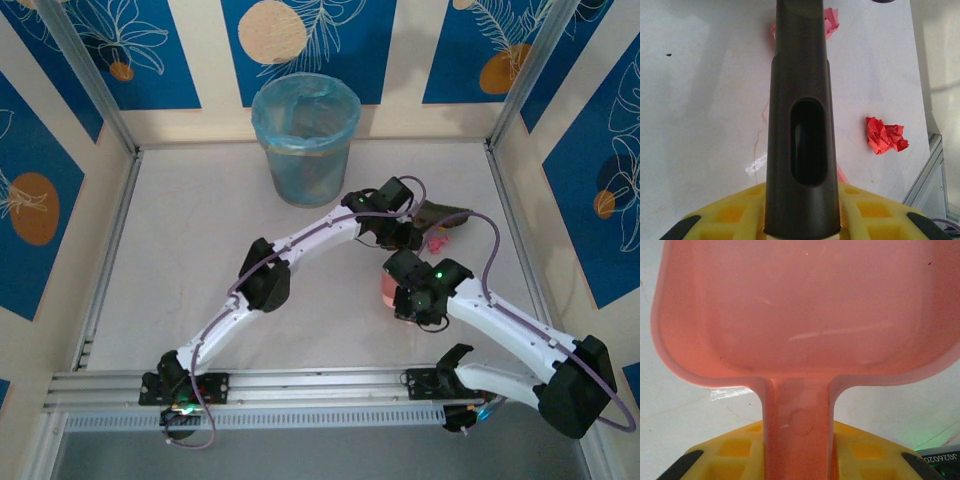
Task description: Sweep away the paper scraps from the table
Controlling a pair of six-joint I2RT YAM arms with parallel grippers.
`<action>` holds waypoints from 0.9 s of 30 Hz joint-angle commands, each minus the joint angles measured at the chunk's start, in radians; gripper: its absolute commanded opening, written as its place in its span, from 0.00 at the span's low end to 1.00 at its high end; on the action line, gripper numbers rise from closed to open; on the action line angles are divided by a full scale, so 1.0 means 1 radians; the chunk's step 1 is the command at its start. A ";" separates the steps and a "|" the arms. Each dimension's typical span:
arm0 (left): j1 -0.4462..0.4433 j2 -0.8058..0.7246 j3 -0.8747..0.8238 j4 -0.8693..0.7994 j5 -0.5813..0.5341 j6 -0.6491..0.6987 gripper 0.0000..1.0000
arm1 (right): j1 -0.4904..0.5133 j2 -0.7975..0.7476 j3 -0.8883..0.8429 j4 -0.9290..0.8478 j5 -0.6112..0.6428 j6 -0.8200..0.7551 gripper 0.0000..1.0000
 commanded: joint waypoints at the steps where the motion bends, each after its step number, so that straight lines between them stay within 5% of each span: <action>1: -0.014 -0.018 0.026 -0.085 -0.023 0.063 0.00 | -0.008 -0.029 -0.006 -0.029 0.021 0.020 0.00; 11: -0.017 -0.142 -0.103 -0.218 -0.109 0.225 0.00 | -0.072 -0.075 -0.049 0.040 -0.023 0.022 0.00; 27: -0.016 -0.258 -0.232 -0.258 -0.116 0.265 0.00 | -0.178 -0.040 -0.171 0.181 -0.019 0.009 0.00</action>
